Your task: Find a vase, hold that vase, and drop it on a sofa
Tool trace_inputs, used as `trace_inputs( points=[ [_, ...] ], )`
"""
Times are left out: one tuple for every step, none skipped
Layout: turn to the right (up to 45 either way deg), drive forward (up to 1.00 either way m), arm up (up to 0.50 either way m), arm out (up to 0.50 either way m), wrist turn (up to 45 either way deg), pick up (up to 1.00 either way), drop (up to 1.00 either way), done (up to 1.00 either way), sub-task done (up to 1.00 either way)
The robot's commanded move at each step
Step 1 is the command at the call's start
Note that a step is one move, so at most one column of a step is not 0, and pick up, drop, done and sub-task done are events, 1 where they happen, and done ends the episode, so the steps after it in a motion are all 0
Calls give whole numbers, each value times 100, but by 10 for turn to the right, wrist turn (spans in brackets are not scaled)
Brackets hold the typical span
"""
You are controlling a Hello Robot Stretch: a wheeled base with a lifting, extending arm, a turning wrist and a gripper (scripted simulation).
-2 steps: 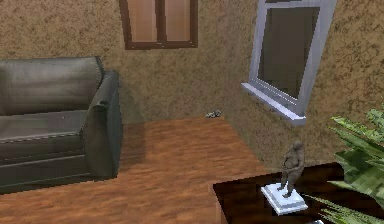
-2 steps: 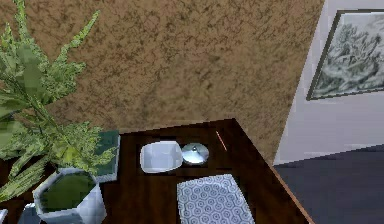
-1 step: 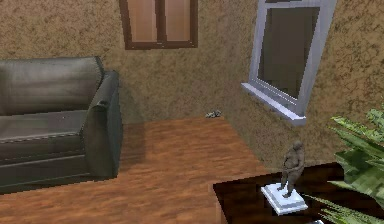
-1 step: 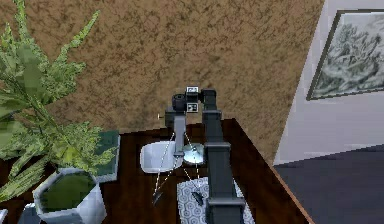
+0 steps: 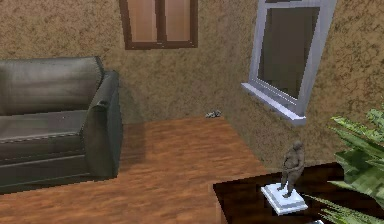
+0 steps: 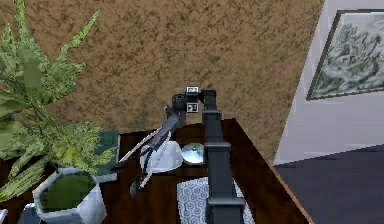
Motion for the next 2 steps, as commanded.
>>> trace_inputs(
  points=[
    [0,0,0,2,0,0,0,0,0],
    [0,0,0,0,450,0,0,0,0]
  ],
)
